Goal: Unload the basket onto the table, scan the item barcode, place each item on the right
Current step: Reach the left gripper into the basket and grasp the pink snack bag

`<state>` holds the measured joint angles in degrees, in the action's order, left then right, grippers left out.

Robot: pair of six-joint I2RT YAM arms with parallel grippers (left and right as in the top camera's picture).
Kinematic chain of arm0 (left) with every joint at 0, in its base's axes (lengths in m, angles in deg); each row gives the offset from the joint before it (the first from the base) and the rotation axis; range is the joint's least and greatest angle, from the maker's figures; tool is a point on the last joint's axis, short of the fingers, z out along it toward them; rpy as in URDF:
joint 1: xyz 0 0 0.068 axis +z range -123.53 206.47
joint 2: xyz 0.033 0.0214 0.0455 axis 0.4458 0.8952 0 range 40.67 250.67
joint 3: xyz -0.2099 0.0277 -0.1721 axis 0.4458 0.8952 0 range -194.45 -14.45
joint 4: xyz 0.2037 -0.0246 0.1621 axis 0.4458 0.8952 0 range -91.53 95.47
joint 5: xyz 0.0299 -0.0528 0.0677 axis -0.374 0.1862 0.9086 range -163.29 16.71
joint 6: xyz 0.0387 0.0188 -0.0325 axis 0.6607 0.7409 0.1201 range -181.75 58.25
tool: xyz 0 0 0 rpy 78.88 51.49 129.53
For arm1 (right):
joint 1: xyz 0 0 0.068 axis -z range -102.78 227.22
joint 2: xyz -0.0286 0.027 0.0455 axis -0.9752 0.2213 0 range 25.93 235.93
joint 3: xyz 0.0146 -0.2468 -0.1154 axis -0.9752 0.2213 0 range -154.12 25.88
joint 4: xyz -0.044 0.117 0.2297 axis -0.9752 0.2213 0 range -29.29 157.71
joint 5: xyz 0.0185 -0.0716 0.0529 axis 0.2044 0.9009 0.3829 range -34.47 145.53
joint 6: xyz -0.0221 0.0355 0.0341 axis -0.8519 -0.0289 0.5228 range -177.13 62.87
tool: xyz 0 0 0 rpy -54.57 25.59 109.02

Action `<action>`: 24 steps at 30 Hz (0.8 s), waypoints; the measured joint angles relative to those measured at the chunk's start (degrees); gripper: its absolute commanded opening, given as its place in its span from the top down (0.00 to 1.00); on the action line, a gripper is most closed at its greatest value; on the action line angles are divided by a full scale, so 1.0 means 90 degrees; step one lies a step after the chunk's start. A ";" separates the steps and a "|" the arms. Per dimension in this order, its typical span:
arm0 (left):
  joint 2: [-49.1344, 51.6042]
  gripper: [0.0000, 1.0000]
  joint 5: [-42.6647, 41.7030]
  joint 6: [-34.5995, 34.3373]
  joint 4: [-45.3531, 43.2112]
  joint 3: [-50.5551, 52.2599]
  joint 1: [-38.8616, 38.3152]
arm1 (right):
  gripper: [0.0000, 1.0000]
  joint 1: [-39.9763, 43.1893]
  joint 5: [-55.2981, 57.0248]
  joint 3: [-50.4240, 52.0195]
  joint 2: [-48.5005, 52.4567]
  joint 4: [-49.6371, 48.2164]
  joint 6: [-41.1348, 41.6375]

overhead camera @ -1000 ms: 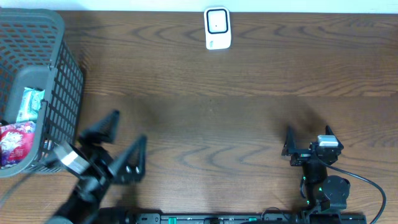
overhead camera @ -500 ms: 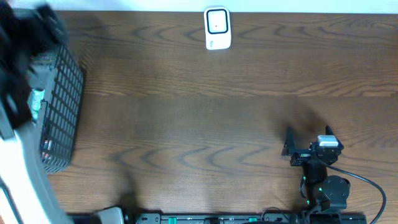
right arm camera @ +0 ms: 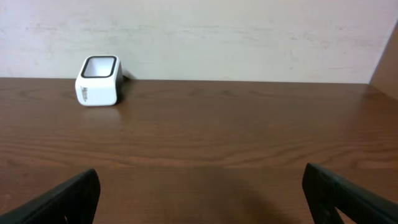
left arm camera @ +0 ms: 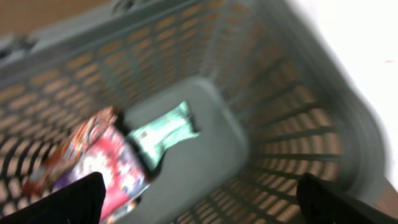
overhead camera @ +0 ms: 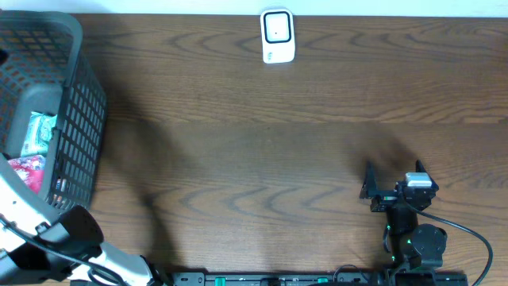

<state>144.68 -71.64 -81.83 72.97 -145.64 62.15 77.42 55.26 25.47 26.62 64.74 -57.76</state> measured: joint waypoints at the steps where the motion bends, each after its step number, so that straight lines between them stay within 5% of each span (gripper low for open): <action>1: 0.0109 0.02 0.0068 -0.0180 0.0185 -0.0010 0.0102 | 0.01 0.0000 0.0000 0.0000 0.0000 0.0000 0.0000; 13: 0.1950 0.02 0.0879 -0.1651 0.1970 0.0005 0.0418 | 0.01 0.0000 0.0000 0.0000 0.0000 0.0000 0.0000; 24: 0.2839 0.02 0.1370 -0.2096 0.1982 0.0061 0.0423 | 0.01 0.0000 0.0002 0.0000 0.0000 0.0000 0.0000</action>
<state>170.23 -59.32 -100.69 90.80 -145.10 65.96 77.42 55.28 25.47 26.62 64.74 -57.76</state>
